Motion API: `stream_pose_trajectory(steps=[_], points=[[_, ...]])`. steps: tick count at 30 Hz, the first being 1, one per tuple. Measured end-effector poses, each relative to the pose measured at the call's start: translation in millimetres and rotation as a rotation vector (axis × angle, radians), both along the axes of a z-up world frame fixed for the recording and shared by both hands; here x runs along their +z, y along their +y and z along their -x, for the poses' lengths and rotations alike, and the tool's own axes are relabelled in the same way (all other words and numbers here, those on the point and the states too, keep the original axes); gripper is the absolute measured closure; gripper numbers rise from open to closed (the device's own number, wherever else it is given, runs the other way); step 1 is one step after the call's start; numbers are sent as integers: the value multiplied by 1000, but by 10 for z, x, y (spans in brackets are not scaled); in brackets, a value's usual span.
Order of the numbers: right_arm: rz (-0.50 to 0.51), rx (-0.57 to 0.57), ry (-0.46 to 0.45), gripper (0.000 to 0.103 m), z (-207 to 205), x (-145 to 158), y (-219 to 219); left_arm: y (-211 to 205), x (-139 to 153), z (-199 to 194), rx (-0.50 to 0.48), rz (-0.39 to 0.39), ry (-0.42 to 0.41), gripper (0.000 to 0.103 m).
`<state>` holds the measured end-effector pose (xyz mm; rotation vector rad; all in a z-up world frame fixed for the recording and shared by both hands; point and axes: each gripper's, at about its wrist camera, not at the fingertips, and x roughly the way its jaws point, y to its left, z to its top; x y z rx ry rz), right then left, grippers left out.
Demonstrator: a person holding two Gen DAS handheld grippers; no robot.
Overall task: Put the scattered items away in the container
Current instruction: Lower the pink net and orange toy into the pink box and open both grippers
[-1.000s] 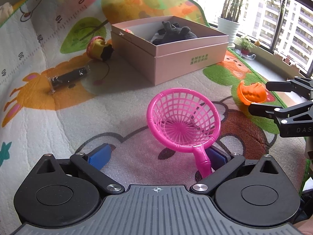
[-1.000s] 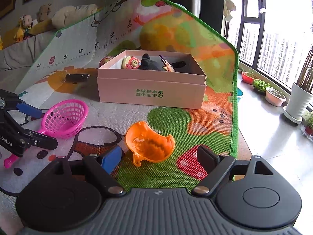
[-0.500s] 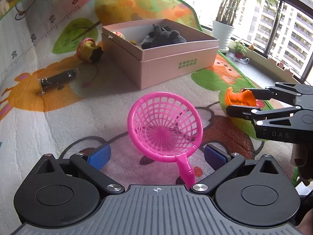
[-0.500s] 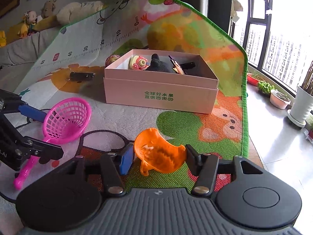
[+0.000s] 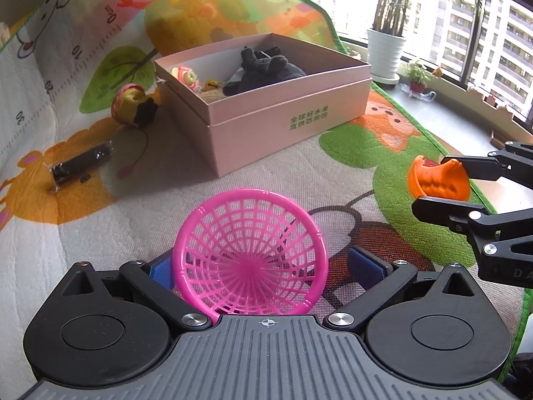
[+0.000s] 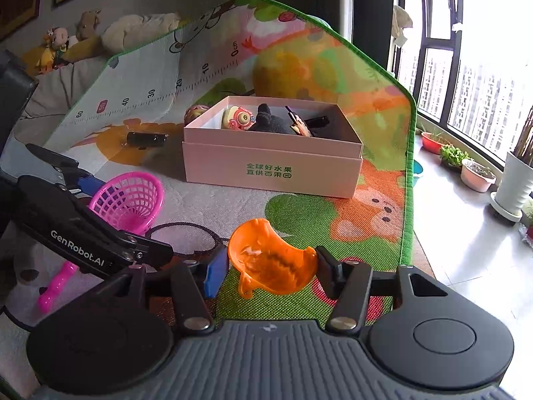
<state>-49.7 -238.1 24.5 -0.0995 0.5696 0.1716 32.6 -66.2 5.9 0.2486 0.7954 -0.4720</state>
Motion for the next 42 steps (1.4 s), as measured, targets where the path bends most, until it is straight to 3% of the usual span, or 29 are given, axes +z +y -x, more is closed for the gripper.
stream_pose_trajectory(steps=[4, 5, 6, 13, 16, 21, 27, 33, 34, 36, 42], points=[[-3, 1, -14, 47, 56, 39, -27, 0, 43, 52, -9, -3, -21, 2], [-3, 1, -16, 47, 68, 43, -32, 3, 55, 63, -13, -4, -27, 5], [-3, 3, -16, 47, 78, 48, -32, 8, 66, 72, -15, -7, -29, 16], [-7, 17, -21, 47, 137, 88, -14, 73, 170, 138, -26, 12, -39, 16], [-14, 21, -21, 47, 129, 124, -30, 73, 352, 85, -49, 38, -67, 16], [-62, 28, -41, 47, 4, 319, -144, -14, 783, -278, -67, 79, -173, 16], [-97, 20, -59, 47, -392, 579, -300, -215, 1084, -1036, -86, 164, -214, 16], [-51, 12, -62, 47, -724, 728, -325, -413, 981, -1781, -114, 179, -194, 15], [-42, 15, -60, 47, -769, 734, -305, -434, 930, -1863, -117, 180, -178, 7], [-32, 20, -53, 47, -874, 749, -265, -409, 821, -1982, -99, 175, -144, 5], [-29, 58, -52, 47, -1248, 881, -154, 127, 661, -1689, -7, 186, -116, 0]])
